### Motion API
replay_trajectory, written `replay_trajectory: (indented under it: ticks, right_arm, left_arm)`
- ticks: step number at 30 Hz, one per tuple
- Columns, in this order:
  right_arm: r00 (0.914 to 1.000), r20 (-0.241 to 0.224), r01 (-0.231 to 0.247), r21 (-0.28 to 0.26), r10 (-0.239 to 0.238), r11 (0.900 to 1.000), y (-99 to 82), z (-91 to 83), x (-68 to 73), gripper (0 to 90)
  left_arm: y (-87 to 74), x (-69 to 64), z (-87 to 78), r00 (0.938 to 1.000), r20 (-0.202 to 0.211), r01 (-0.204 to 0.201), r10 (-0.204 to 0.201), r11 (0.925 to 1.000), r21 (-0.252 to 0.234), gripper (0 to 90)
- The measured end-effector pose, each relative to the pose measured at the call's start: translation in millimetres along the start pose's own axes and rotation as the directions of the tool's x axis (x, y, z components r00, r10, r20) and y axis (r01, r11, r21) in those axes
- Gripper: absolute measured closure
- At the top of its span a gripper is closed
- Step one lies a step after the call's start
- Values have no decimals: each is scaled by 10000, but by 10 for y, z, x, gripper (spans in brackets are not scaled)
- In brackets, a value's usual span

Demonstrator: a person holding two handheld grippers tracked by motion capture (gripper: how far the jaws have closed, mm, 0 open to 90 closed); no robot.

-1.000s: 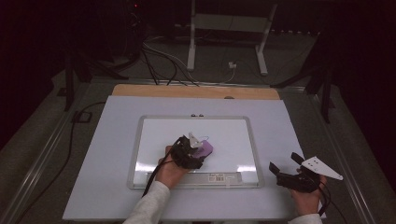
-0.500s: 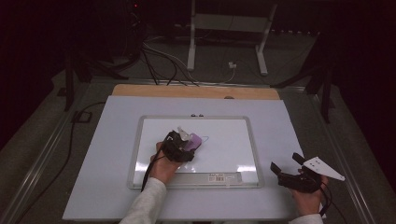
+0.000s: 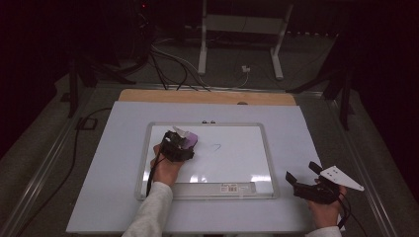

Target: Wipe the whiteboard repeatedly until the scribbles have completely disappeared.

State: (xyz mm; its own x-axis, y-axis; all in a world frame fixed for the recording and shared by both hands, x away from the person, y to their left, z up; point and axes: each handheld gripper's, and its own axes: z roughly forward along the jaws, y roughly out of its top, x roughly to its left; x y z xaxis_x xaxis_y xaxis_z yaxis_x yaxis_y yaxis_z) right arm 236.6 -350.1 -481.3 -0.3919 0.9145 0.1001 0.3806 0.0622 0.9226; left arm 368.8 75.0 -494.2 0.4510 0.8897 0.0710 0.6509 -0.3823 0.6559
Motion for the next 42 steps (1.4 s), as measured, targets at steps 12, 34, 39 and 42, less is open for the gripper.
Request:
replay_trajectory:
  ticks: [12, 34, 39, 42]
  right_arm:
    - [10000, -3, -14, -3, 14, 10000, -1, -3, -5, 0]
    - [10000, 4, -10, 10, 10, 10000, -4, -6, -10, 0]
    - [10000, -12, 17, 37, -17, 10000, -5, 5, -1, 0]
    - [10000, -18, 45, 64, -45, 10000, -4, 10, 5, 0]
  left_arm:
    - [50, -606, -22, 9475, 2141, -2315, 2376, 9714, -532, 420]
    - [127, 47, 103, 9999, 157, -67, 65, 9999, 130, 420]
    - [181, -5, 130, 9996, -10, -272, 272, 9994, 207, 420]
    - [221, -149, 146, 9970, 344, -706, 700, 9973, 187, 420]
